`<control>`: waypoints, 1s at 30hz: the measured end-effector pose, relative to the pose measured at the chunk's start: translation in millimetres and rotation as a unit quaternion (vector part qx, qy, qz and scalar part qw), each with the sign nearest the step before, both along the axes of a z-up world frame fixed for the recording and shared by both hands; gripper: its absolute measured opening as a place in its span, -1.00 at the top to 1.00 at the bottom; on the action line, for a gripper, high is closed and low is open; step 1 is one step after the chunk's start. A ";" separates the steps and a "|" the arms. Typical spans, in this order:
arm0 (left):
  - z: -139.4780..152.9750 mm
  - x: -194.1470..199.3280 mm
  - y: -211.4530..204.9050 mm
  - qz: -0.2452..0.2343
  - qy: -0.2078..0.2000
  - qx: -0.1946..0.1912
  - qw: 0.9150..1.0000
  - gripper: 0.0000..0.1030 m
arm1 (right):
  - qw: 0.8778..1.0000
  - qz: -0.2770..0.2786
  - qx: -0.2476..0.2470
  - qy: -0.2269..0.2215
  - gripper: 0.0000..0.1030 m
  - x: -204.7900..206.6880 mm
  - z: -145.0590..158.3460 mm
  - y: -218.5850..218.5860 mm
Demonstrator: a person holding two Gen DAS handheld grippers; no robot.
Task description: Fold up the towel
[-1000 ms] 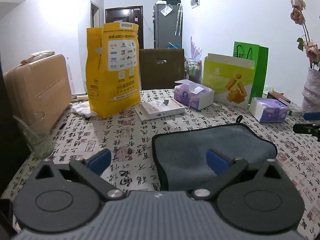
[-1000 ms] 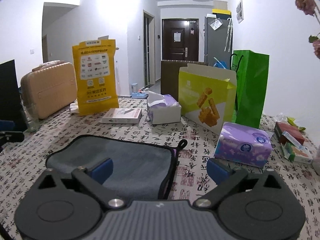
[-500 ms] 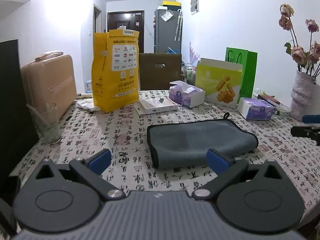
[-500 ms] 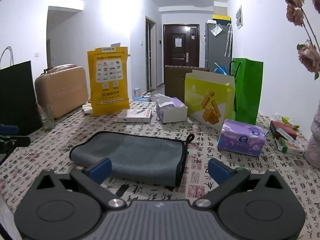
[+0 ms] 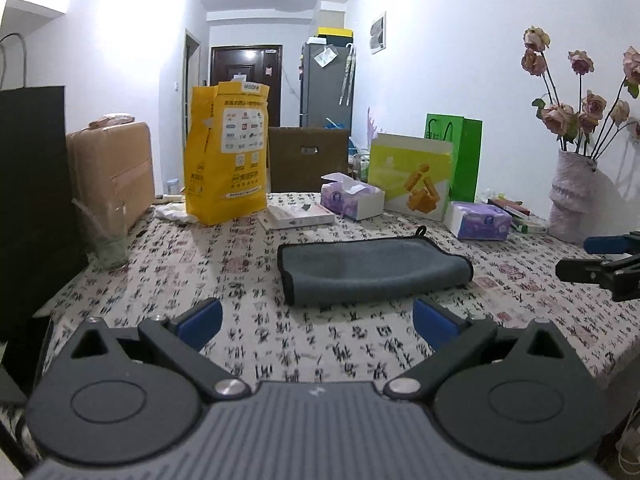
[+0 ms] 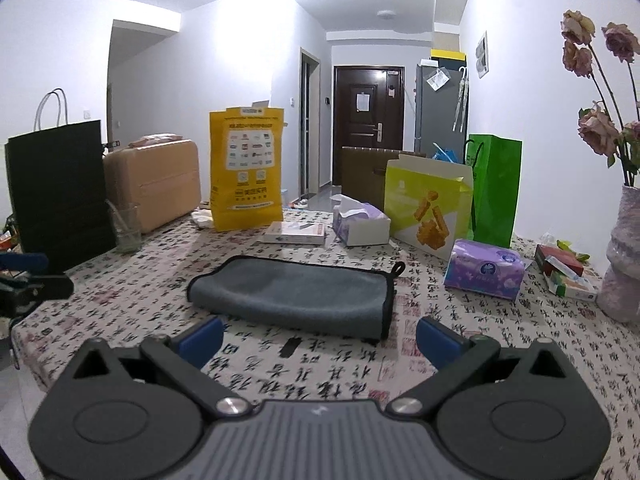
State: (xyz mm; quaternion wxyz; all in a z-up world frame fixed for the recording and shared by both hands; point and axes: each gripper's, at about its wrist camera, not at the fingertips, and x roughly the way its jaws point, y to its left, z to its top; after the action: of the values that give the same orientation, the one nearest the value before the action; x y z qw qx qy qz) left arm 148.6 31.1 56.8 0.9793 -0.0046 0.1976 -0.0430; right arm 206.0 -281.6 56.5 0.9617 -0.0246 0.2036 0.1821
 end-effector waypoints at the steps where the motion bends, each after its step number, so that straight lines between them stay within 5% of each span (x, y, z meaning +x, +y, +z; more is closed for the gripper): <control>1: -1.8 -4.1 0.8 0.002 -0.001 -0.003 1.000 -1.00 | 1.000 -0.002 0.003 -0.002 -1.00 -5.8 -0.9 0.9; 7: -11.8 -21.5 9.9 0.024 0.001 -0.029 0.999 -1.00 | 0.999 -0.019 0.025 -0.020 -1.00 -43.5 -6.4 2.4; 30: -39.5 -126.9 -10.0 0.003 -0.082 0.023 0.996 -1.00 | 0.998 -0.014 0.012 -0.068 -1.00 -147.3 -40.6 27.5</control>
State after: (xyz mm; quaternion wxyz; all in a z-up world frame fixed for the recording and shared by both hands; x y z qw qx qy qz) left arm 21.8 21.1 17.3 0.9922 0.0205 0.1173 -0.0359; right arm 58.7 -254.1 15.9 0.9760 -0.0227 0.1362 0.1685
